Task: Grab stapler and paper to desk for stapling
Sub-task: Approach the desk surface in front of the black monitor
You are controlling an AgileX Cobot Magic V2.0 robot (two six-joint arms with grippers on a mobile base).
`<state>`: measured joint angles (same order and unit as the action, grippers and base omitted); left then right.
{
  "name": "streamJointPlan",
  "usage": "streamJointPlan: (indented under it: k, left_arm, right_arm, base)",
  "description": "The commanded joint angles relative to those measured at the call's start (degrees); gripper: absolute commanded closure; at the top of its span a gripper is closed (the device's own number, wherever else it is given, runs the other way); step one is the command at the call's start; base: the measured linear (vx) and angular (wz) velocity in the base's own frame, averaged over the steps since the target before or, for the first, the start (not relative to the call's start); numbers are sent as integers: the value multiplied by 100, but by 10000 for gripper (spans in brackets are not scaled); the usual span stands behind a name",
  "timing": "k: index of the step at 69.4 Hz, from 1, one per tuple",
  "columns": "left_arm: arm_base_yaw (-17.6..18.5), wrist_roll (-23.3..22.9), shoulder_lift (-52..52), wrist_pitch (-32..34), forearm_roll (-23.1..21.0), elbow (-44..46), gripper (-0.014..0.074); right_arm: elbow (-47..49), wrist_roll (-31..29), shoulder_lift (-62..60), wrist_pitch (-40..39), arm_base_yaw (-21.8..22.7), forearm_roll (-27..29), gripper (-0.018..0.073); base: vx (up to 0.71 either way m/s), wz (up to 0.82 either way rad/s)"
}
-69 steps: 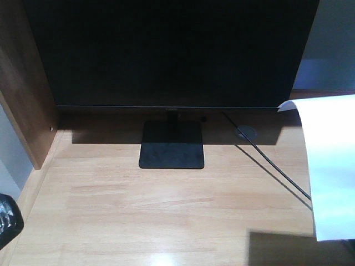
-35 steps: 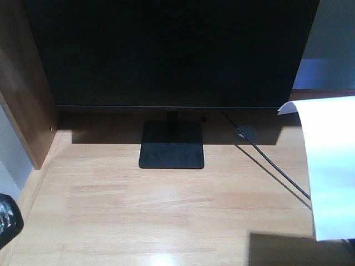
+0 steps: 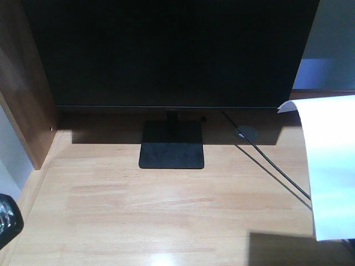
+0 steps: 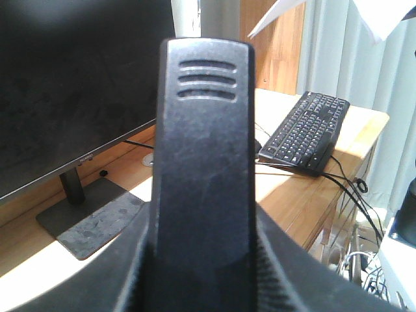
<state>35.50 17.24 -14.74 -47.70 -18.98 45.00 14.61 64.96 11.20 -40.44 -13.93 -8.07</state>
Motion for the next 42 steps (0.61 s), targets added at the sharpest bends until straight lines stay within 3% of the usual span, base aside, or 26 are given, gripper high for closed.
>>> streamJointPlan:
  k: [1, 24, 42]
  left_arm:
    - [37, -13, -80, 651, -156, 160, 603]
    - [37, -13, -80, 496, -156, 145, 603]
    - [37, 379, -250, 1061, -97, 145, 603]
  right_arm:
    - [175, -30, 71, -273, 11, -27, 565]
    - [175, -30, 71, -273, 11, -27, 565]
    - [175, -30, 71, -273, 11, -27, 565]
  base:
    - [0, 0]
    - [0, 0]
    - [0, 0]
